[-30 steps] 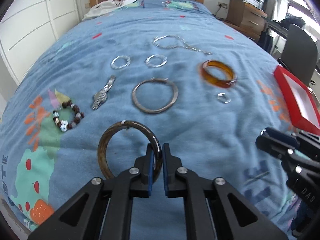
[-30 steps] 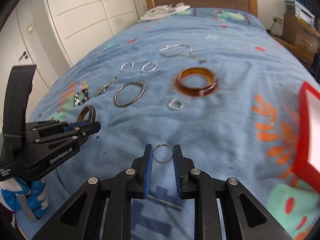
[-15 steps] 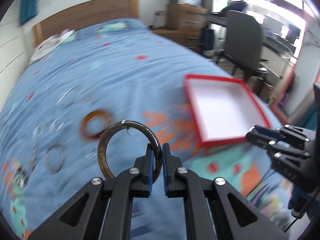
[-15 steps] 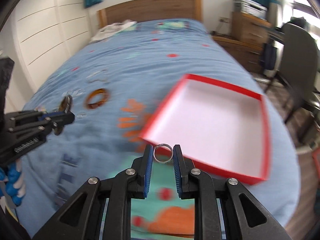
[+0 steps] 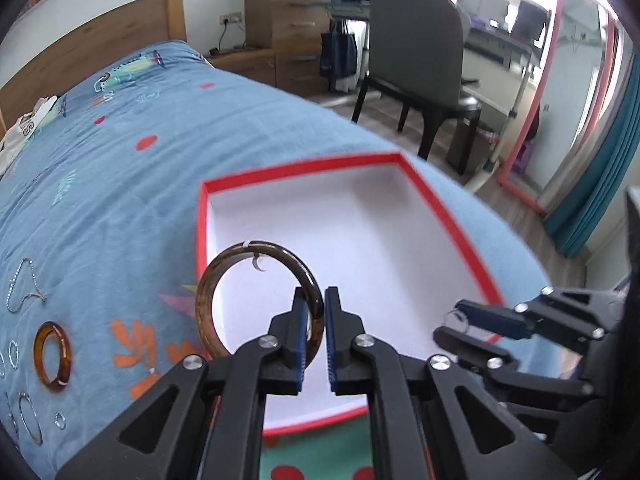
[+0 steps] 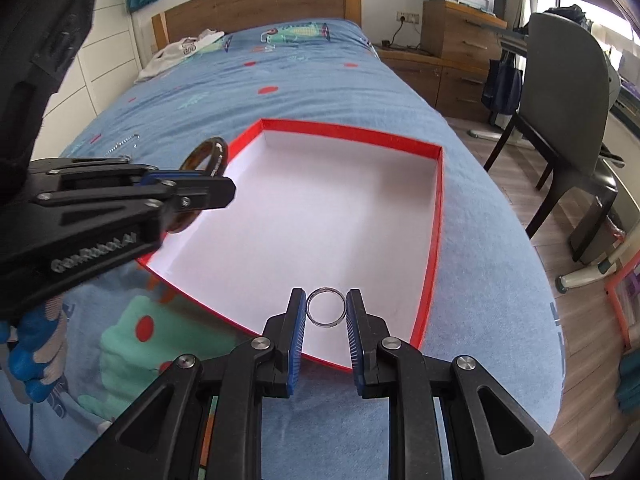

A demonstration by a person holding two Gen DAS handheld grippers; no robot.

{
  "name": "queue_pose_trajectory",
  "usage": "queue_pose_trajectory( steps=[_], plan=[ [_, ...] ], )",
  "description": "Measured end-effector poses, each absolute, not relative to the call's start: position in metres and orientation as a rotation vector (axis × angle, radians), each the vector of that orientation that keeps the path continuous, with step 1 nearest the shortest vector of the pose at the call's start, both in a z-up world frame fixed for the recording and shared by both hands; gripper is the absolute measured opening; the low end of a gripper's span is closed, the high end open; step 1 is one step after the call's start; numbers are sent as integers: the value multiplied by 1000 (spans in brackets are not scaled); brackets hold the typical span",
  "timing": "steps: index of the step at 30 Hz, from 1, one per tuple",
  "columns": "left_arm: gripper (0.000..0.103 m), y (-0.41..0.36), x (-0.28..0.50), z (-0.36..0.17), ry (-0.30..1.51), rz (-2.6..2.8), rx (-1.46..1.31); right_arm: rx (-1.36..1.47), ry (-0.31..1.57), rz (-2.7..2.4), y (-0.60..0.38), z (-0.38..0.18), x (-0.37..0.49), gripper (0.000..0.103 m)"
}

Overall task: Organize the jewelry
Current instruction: 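Carry the dark bangle and silver ring with both tools into the red box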

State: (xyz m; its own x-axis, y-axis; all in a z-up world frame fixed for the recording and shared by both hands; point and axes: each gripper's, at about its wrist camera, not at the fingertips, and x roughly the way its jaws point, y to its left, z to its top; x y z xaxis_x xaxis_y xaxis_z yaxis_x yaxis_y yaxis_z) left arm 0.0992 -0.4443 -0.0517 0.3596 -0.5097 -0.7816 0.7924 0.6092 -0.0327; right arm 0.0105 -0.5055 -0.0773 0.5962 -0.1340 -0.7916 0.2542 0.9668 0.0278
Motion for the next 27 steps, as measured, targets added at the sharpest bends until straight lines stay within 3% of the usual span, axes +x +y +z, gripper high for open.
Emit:
queue_pose_trajectory(
  steps=[13,27],
  plan=[
    [11,-436,97,-104,946,-873,382,134,967,-195,-514,-94,14,20],
    [14,-426,100,-109,975,-793,276,87,1003,-151,-516,-105,23,19]
  ],
)
